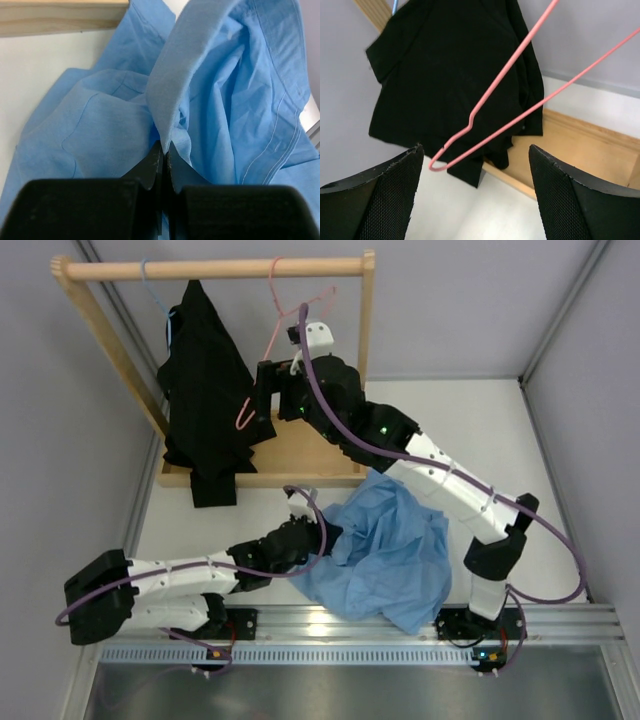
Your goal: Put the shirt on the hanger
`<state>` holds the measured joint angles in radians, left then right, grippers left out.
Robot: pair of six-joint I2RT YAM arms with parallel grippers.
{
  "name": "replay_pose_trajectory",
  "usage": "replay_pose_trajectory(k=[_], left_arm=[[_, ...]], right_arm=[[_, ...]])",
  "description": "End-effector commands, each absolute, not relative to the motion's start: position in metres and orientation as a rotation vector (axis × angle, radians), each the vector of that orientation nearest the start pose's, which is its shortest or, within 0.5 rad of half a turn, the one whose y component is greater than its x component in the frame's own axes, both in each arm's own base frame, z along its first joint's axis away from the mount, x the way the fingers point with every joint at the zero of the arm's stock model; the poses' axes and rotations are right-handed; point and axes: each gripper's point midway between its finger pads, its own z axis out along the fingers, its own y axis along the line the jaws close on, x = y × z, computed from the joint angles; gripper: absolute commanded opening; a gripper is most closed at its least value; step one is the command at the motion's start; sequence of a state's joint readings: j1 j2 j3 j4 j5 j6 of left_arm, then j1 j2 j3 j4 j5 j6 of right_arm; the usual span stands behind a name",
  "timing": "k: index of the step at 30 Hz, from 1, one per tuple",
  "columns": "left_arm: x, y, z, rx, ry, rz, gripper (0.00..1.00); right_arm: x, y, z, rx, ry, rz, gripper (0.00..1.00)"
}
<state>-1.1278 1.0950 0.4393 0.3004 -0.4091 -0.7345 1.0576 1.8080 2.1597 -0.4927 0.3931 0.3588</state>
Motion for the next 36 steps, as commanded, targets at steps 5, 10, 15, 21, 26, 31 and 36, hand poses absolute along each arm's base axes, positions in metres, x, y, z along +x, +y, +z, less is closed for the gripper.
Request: replay_pose_trajectory(k=[5, 10, 15, 21, 26, 31, 36], left_arm=[[0.184, -0.320, 0.126, 0.132, 1.989, -0.963, 0.00], [0.178, -0.329, 0.126, 0.139, 1.993, -1.035, 0.00], [0.176, -0.331, 0.120, 0.155, 2.014, -1.036, 0.00], [0.173, -0.336, 0.120, 0.158, 2.018, -1.065, 0.00], [0.170, -0.344, 0.115, 0.177, 2.039, -1.093, 0.00], [0.169, -0.349, 0.113, 0.193, 2.053, -1.100, 0.00], [0.168, -0.353, 0.111, 0.204, 2.062, -1.105, 0.00]], right_arm=[[0.340, 0.429, 0.482, -0.182, 1.591, 0.600, 0.82], [0.379, 0.440, 0.469, -0.167, 1.553, 0.539, 0.78], [0.391, 0.426, 0.461, -0.194, 1.560, 0.436, 0.61], [0.388, 0.405, 0.453, -0.232, 1.591, 0.411, 0.36], [0.397, 0.394, 0.435, -0.260, 1.633, 0.380, 0.25], [0.398, 0.383, 0.435, -0.271, 1.640, 0.359, 0.21], [0.393, 0.374, 0.437, -0.289, 1.639, 0.338, 0.16]])
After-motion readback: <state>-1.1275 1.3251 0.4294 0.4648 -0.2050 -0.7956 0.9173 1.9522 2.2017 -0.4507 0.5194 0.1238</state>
